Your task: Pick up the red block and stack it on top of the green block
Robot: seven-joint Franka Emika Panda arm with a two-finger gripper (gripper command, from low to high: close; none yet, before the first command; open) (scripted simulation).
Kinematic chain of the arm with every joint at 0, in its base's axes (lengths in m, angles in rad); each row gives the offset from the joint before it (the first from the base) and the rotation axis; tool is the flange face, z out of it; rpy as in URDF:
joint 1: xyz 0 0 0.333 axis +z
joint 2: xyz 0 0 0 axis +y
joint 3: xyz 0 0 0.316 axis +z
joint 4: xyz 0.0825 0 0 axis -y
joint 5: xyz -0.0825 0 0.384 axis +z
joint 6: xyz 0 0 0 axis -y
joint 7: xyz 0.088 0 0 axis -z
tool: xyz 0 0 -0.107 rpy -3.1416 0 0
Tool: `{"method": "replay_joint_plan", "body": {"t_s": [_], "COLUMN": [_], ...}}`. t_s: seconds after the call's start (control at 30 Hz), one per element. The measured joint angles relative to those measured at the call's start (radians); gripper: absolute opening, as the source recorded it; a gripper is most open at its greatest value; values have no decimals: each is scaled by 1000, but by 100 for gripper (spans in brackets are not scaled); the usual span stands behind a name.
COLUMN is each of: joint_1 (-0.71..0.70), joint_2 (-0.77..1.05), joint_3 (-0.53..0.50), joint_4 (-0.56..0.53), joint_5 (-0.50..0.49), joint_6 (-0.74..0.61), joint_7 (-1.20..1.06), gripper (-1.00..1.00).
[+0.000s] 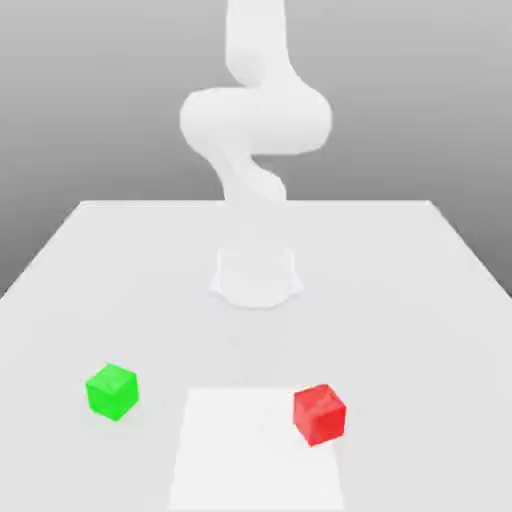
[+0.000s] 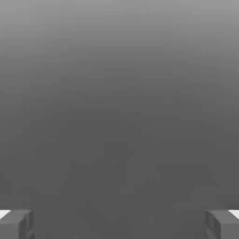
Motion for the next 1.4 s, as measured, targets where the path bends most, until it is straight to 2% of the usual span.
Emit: {"method": "replay_joint_plan", "body": {"t_s": [0.63, 0.83, 0.87, 1.1, 1.3, 1.4], "joint_1": [135, 151, 156, 155, 146, 59], "joint_2": [703, 921, 954, 960, 769, 715], "joint_3": [52, 33, 27, 27, 45, -9], "joint_4": [-399, -390, -386, -385, -413, -421], "joint_5": [-1, -34, -39, -43, -7, -15], "joint_6": [417, 594, 622, 627, 464, 419], "joint_7": [-186, -170, -167, -163, -190, -102], "gripper": [0, 0, -100, -100, -100, -100]}}
